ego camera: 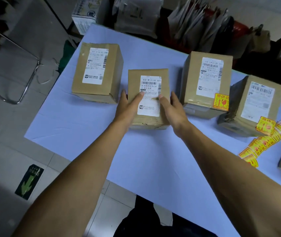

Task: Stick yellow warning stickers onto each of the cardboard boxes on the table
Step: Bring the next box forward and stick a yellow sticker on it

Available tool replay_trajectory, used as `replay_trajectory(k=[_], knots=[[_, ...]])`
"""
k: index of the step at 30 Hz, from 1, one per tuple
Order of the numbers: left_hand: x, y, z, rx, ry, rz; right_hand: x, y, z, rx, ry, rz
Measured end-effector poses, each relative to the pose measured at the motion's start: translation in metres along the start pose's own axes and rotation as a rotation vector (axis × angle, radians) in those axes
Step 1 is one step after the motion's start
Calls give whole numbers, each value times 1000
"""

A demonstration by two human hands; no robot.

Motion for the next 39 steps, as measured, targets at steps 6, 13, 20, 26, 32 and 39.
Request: replay_trajectory(k=[6, 13, 20, 26, 32, 39], knots=[[7, 16, -9, -201, 132, 43, 13, -16, -8, 44, 91, -3], [-35, 10, -11, -226, 165, 21, -32, -9, 2, 63, 65, 82], [-122, 39, -9, -203, 205, -35, -125, -41, 14, 20, 68, 120], [-162, 64, -41, -135, 249, -52, -171, -81, 52, 8, -16, 76], [-182, 65, -104, -38, 359, -79, -198, -101, 113, 71, -130, 101], [-192, 67, -176, 138, 421, -83, -206, -128, 178, 112, -217, 51]])
Point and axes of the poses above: each hand's wrist, its own x-axis towards the middle knuckle, its own z-axis out of the back of the hand, y = z × x, the point moved 9 cm from there along x, towards the middle knuckle, and after that the axes turned 3 degrees about x, right-handed, at the moved point
